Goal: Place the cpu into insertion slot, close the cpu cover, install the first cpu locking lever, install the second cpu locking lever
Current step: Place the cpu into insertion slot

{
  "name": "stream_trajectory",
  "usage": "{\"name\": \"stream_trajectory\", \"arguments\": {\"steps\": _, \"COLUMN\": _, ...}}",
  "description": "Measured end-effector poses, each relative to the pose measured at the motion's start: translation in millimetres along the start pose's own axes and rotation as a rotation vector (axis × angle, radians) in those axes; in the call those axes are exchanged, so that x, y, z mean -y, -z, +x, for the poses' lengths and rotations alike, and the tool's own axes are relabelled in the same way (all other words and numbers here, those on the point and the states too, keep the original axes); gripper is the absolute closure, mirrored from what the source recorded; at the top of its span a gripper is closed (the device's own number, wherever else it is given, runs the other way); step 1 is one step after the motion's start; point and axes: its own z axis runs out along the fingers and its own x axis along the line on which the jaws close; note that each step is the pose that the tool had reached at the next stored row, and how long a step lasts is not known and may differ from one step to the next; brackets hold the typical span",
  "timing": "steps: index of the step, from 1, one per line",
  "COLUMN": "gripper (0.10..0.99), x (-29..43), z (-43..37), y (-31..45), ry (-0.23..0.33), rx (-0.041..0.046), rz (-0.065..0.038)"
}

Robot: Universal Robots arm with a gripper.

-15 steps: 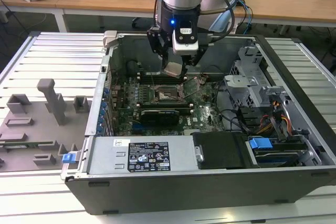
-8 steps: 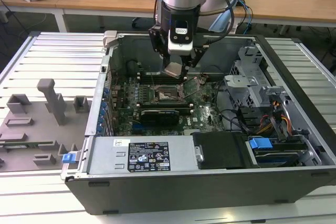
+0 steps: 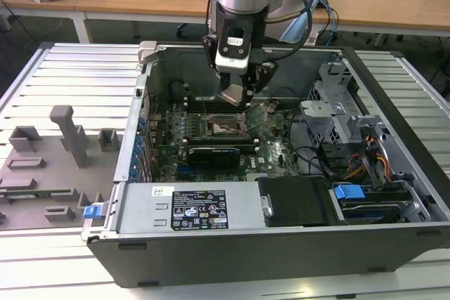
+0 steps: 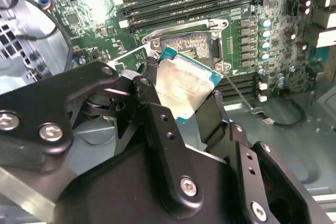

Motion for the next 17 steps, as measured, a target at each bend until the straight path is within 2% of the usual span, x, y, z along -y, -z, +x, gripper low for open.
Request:
{"name": "stream_trajectory", "arguments": {"steps": 12, "gripper": 0.545, "x": 0.3, "z": -0.1, "y": -3.8, "ry": -0.185, "rx": 0.0167, "rz": -0.003}}
{"name": "stream_trajectory", "arguments": {"steps": 17, "gripper": 0.545, "x": 0.6, "z": -0.1, "y": -6.8, "ry": -0.281, "rx": 0.0252, "rz": -0.004}}
